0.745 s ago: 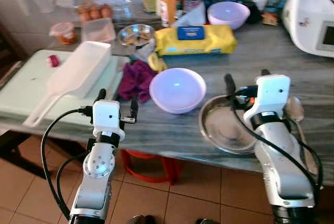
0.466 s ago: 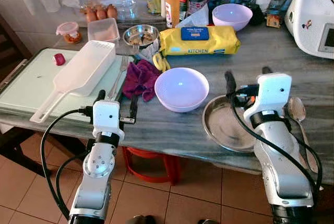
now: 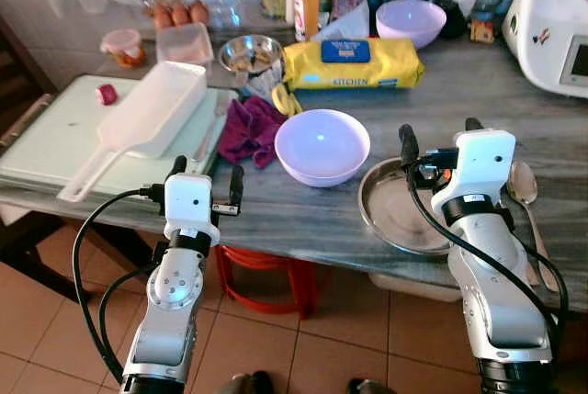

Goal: Setting the table

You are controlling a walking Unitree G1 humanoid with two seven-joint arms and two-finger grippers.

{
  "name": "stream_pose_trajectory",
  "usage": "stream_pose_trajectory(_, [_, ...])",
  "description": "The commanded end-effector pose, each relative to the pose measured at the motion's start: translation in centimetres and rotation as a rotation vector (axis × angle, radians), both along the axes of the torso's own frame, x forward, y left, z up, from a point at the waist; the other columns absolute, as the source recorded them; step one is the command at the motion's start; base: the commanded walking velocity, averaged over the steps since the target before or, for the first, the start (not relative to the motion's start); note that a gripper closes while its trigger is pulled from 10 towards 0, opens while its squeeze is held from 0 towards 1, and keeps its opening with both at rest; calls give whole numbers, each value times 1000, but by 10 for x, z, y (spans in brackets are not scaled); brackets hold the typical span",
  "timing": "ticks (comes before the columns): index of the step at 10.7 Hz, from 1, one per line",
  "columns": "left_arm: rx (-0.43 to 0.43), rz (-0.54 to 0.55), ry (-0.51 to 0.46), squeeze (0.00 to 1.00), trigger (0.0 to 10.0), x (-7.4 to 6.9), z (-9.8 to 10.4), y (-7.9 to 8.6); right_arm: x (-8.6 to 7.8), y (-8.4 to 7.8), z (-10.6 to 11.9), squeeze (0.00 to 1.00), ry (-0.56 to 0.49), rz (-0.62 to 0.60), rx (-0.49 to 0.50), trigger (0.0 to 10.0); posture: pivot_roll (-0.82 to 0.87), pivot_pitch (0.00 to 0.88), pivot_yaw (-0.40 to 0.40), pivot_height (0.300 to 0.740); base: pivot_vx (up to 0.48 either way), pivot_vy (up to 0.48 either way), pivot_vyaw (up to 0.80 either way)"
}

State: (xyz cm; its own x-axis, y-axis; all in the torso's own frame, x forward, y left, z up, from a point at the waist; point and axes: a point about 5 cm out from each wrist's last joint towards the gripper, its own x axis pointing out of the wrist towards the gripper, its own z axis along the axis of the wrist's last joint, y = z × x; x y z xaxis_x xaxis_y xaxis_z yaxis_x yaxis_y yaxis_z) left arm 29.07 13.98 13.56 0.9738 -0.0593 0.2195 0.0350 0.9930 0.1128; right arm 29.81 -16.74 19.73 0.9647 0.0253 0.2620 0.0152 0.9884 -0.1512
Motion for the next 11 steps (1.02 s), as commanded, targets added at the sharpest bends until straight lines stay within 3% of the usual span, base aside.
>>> stream_pose_trajectory(1, [9,10,6,0,10000,0,0,3,-1,-2,4,0,-20,-13,-3,10000,-137,136,78,740,-247,0,0])
stream_pose_trajectory(9, [21,-13,19,0,10000,2,0,1,-1,-8,2,0,-17,-48,16,10000,-139,141,86,740,-391,0,0])
stream_pose_trajectory(11, [16,-66,2,0,10000,2,1,-2,0,-12,3,0,-22,-98,-5,10000,-138,142,86,740,0,0,0])
